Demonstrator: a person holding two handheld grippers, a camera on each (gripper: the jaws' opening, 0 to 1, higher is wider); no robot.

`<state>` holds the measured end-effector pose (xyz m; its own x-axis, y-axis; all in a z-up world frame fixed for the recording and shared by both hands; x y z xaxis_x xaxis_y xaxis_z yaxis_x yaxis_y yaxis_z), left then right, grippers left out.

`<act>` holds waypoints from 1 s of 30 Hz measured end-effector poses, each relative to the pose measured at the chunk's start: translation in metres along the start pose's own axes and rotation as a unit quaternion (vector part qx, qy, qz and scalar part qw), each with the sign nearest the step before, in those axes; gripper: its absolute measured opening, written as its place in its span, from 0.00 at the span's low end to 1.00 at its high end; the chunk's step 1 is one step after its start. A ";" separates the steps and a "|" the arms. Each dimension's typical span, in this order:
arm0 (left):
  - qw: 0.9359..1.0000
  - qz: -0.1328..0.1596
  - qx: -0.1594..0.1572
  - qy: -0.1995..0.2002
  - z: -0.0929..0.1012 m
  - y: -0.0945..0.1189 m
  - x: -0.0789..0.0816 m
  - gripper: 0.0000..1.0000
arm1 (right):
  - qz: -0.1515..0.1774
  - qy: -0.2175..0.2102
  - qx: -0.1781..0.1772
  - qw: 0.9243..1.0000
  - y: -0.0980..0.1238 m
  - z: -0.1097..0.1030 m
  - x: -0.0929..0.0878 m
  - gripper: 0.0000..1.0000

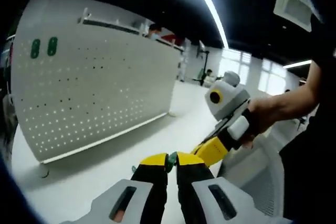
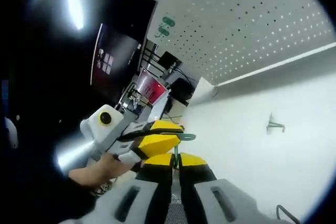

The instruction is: Insert the hook assembly into the mounting plate slot until the hook locks in place.

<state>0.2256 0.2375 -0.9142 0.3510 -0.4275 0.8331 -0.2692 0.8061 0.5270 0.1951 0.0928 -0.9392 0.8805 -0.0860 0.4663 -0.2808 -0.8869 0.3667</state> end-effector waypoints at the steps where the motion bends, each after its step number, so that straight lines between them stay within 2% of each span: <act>1: 1.000 -0.003 0.002 -0.003 0.000 0.000 0.000 0.04 | 0.002 0.005 -0.002 1.000 0.000 -0.001 0.000 0.00; 6: 0.999 -0.015 0.023 0.017 -0.008 0.001 0.000 0.02 | 0.014 0.024 -0.015 1.000 0.001 -0.004 0.009 0.00; 8: 0.999 -0.021 0.034 0.032 -0.012 0.001 -0.002 0.02 | 0.015 0.049 -0.044 0.998 0.002 -0.002 0.013 0.00; 10: 0.997 -0.026 0.047 0.058 -0.016 0.003 -0.004 0.02 | 0.008 0.075 -0.059 0.995 0.004 -0.004 0.014 0.01; 14: 0.993 -0.045 0.073 0.084 -0.024 0.008 -0.013 0.01 | 0.007 0.104 -0.089 0.991 0.006 -0.008 0.015 0.04; 16: 0.991 -0.062 0.080 0.090 -0.024 0.009 -0.017 0.01 | 0.001 0.143 -0.122 0.982 0.007 -0.009 0.015 0.04; 20: 0.986 -0.077 0.095 0.117 -0.027 0.009 -0.024 0.01 | -0.015 0.199 -0.159 0.967 0.005 -0.015 0.011 0.05; 24: 0.977 -0.075 0.100 0.175 -0.030 0.011 -0.029 0.01 | -0.020 0.240 -0.177 0.954 0.000 -0.023 0.005 0.07; 25: 0.971 -0.072 0.093 0.207 -0.030 0.011 -0.030 0.01 | -0.021 0.252 -0.181 0.950 -0.002 -0.024 0.004 0.07; 27: 0.961 -0.051 0.069 0.262 -0.028 0.010 -0.030 0.01 | -0.018 0.255 -0.183 0.949 -0.006 -0.025 0.002 0.08; 29: 0.953 -0.045 0.055 0.294 -0.026 0.009 -0.033 0.01 | -0.021 0.263 -0.187 0.946 -0.010 -0.026 0.001 0.09; 30: 0.953 -0.047 0.054 0.296 -0.026 0.009 -0.034 0.01 | -0.023 0.279 -0.192 0.940 -0.011 -0.026 0.000 0.08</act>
<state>0.2347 0.2696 -0.9422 0.8132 -0.1647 0.5581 -0.2907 0.7158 0.6349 0.1886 0.1144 -0.9221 0.5874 0.2964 0.7531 -0.4588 -0.6446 0.6115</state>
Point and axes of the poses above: the point that each gripper's makers call its tool centre point, and the gripper's own axes: y roughly backward along the fingers, z roughly to its right, x roughly out of its top, the point moved 9 cm from there along y, roughly backward along the fingers, and after that the axes turned 13 degrees about -z, right-handed, at the moved point
